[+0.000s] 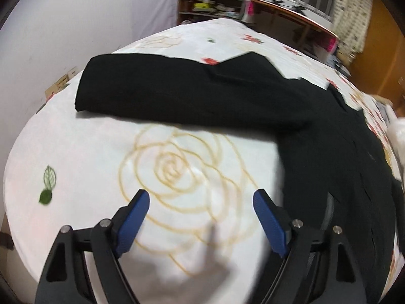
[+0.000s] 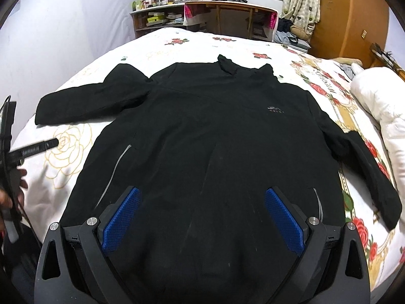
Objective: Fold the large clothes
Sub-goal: 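Move the left tool to the coat sleeve and close on its cuff, then lift the sleeve with the left tool and lay it across the coat body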
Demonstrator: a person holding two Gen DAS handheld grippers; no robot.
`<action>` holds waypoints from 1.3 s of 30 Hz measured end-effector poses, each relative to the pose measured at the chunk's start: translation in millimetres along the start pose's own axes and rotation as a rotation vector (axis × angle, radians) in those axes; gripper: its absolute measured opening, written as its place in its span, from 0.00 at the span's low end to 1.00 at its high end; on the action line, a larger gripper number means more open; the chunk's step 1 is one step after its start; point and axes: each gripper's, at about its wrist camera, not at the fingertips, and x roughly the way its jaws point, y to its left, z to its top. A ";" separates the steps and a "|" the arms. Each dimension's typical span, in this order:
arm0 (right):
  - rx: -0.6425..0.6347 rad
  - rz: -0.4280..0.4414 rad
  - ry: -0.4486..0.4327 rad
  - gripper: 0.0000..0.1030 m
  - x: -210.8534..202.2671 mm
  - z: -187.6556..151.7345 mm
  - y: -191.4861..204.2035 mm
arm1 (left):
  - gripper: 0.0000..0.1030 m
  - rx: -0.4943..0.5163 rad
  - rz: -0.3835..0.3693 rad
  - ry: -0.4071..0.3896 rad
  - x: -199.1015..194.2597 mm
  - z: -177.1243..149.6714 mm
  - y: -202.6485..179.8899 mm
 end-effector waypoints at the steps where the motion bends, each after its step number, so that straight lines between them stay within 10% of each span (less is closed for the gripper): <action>1: -0.006 -0.002 0.001 0.96 2.7 1.7 1.6 | 0.83 -0.020 0.010 -0.001 7.4 7.2 8.8; 18: -0.046 -0.006 0.036 0.96 51.4 33.1 14.6 | 0.78 -0.255 -0.032 -0.017 75.2 63.7 78.6; 31: -0.003 -0.022 0.074 0.95 73.1 34.4 -0.2 | 0.12 -0.209 0.030 -0.077 80.4 83.0 77.2; 39: 0.012 -0.040 0.087 0.86 68.7 31.5 -11.6 | 0.06 -0.132 -0.047 -0.162 26.4 107.6 49.5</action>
